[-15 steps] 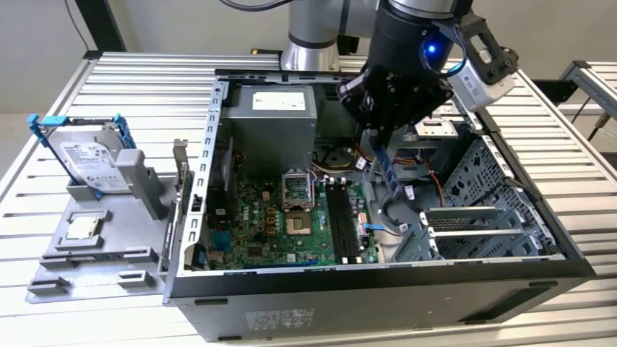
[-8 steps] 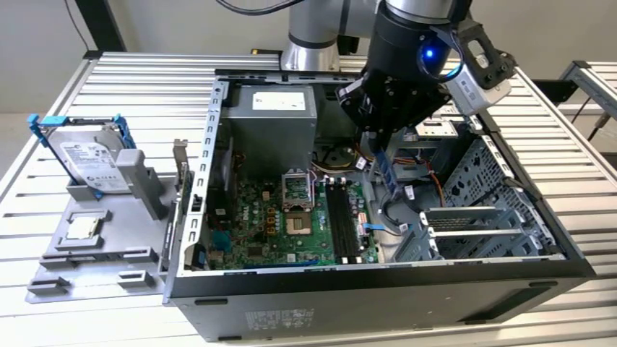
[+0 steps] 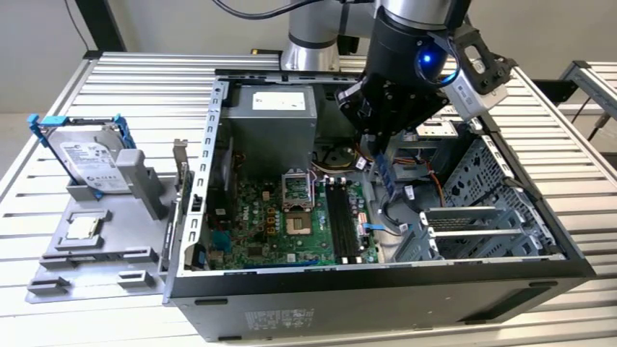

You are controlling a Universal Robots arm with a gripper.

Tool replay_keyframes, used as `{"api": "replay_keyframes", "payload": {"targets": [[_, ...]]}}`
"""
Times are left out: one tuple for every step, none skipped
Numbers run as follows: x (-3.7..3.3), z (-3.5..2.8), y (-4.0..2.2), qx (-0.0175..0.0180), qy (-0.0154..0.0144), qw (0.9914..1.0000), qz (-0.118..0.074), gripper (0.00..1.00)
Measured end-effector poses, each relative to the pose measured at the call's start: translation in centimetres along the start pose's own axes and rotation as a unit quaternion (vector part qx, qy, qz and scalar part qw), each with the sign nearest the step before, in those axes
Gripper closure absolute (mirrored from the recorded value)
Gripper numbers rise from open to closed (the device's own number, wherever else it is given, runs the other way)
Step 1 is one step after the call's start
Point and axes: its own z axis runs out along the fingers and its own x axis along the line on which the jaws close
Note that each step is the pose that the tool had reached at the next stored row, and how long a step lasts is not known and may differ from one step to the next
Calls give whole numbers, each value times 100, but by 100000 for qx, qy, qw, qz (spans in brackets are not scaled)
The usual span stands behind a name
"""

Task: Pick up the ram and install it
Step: 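Insert the ram into the slot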

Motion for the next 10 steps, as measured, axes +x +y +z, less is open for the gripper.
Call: {"api": "replay_keyframes", "payload": {"targets": [[0, 7, 1, 0, -3, 100000, 26, 100], [0, 14, 1, 1, -3, 100000, 55, 100], [0, 21, 2, 3, -2, 100000, 84, 100], [0, 28, 3, 8, -1, 100000, 109, 100], [0, 36, 4, 8, -3, 100000, 133, 100], [1, 45, 6, 21, -1, 100000, 157, 100], [1, 54, 8, 66, 2, 100000, 177, 100], [1, 64, 9, 103, 3, 100000, 197, 100], [1, 74, 11, 144, 4, 100000, 211, 100], [1, 85, 12, 178, 6, 100000, 229, 100]]}}
